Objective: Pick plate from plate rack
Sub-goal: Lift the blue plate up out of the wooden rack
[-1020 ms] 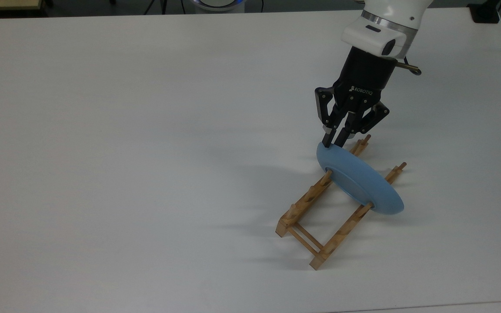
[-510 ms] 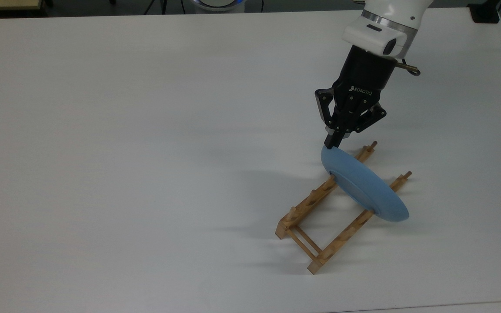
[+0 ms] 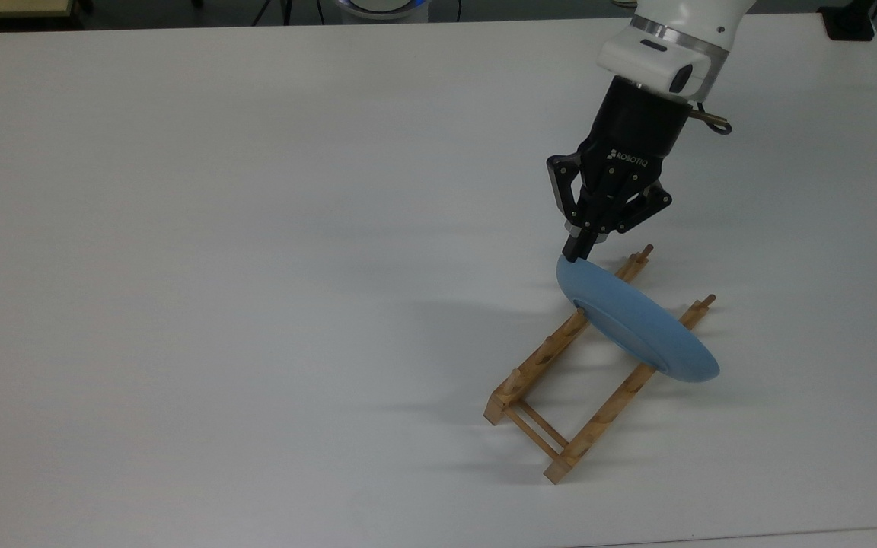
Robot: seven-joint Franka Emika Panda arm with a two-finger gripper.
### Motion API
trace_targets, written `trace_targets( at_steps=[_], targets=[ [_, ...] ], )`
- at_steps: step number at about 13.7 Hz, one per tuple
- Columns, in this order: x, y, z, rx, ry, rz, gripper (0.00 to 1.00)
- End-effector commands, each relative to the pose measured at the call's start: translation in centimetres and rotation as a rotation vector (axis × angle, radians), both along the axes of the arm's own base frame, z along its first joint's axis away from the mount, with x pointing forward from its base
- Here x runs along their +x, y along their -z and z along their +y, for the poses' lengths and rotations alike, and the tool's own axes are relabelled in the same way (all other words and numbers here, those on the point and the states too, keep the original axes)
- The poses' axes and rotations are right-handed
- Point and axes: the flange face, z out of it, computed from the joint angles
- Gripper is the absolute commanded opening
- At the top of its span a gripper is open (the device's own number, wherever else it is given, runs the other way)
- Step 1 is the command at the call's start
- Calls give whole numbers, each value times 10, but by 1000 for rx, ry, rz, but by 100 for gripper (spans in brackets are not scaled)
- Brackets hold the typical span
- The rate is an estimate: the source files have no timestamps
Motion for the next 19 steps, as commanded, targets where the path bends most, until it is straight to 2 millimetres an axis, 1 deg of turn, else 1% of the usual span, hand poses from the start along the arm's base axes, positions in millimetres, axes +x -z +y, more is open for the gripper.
trace_targets(
  at_steps=[1,5,8,10,13,14,15,17,19],
  targets=[
    [-8,-44,-8,16,11,-69,0],
    [-12,-56,-11,27,23,-76,0],
    [-13,-58,-16,35,55,-56,0],
    [-12,-56,-21,59,80,-33,0],
    [-8,-58,-33,103,113,-12,0],
    [-7,-65,-44,144,138,-5,0],
    [-4,-69,-56,174,159,9,0],
    [-4,-72,-61,226,148,59,0],
    [-2,-75,-74,252,140,101,0]
  ],
)
